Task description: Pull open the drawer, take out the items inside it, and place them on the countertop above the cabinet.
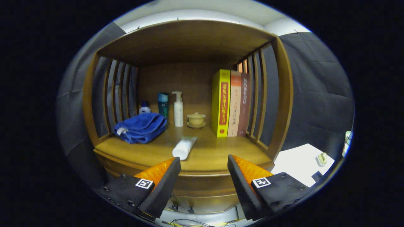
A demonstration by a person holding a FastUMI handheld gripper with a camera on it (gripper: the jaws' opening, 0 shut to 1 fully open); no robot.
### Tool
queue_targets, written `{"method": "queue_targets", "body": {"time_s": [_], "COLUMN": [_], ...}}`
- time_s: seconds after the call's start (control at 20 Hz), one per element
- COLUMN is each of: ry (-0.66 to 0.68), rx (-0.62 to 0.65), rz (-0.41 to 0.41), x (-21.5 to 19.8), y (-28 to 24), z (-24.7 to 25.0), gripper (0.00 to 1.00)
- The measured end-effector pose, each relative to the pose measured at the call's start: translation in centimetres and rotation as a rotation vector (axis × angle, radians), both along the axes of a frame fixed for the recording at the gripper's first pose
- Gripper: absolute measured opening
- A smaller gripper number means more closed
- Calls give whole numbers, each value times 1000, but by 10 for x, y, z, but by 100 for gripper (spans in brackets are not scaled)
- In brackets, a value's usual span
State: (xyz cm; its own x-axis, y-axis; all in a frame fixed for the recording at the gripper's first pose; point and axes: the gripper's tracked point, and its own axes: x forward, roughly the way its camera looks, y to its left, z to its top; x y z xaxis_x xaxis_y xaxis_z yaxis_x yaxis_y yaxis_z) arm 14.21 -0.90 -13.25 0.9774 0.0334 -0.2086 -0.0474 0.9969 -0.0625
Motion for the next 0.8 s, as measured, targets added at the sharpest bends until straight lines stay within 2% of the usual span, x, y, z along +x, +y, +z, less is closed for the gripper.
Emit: {"method": "queue_targets", "body": {"time_s": [0.2, 0.5, 0.7, 0.8], "ry": [-78, -157, -214, -225], "rx": [-53, -8, -9, -14], "rz": [-15, -11, -37, -51], "x": [-19, -39, -52, -56], "y": [-22, -49, -72, -81], "z": [64, 159, 205, 210], "gripper": [98, 98, 98, 98]}}
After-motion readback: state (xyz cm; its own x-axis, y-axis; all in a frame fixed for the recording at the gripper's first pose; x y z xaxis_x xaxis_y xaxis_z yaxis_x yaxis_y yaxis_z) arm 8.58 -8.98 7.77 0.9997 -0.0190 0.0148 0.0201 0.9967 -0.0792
